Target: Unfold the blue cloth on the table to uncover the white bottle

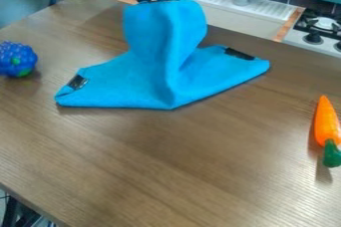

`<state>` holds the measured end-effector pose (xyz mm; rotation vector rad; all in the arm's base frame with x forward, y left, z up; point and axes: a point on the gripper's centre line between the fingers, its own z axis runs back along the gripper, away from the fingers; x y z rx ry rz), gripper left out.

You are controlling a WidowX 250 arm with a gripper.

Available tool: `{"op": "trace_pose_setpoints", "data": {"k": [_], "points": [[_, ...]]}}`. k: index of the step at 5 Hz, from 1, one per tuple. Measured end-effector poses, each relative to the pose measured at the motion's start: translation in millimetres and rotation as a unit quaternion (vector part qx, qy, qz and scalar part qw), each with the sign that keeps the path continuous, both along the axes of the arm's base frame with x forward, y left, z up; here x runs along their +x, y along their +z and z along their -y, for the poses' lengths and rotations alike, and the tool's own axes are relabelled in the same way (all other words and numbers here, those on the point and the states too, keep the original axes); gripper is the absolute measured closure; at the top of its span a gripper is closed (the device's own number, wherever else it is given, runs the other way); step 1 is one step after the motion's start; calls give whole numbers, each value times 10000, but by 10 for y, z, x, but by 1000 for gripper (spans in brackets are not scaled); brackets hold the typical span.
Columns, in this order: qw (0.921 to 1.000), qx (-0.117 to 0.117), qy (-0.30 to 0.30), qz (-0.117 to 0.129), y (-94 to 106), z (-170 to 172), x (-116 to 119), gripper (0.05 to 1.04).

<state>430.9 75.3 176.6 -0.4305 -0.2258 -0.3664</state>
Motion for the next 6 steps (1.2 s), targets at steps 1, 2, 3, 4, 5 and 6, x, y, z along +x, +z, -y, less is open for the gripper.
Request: {"op": "trace_pose_setpoints", "data": {"k": [1, 2, 3, 4, 5, 6], "points": [[9999, -89, -26, 49, 14, 27, 8, 107], [9998, -183, -3, 30, -41, 49, 13, 405], [9997, -226, 46, 26, -58, 64, 24, 673], [9996, -265, 83, 31, -53, 55, 22, 897], [9992, -389, 101, 42, -29, 44, 12, 997], [9987, -495, 69, 59, -14, 49, 2, 1027]]}}
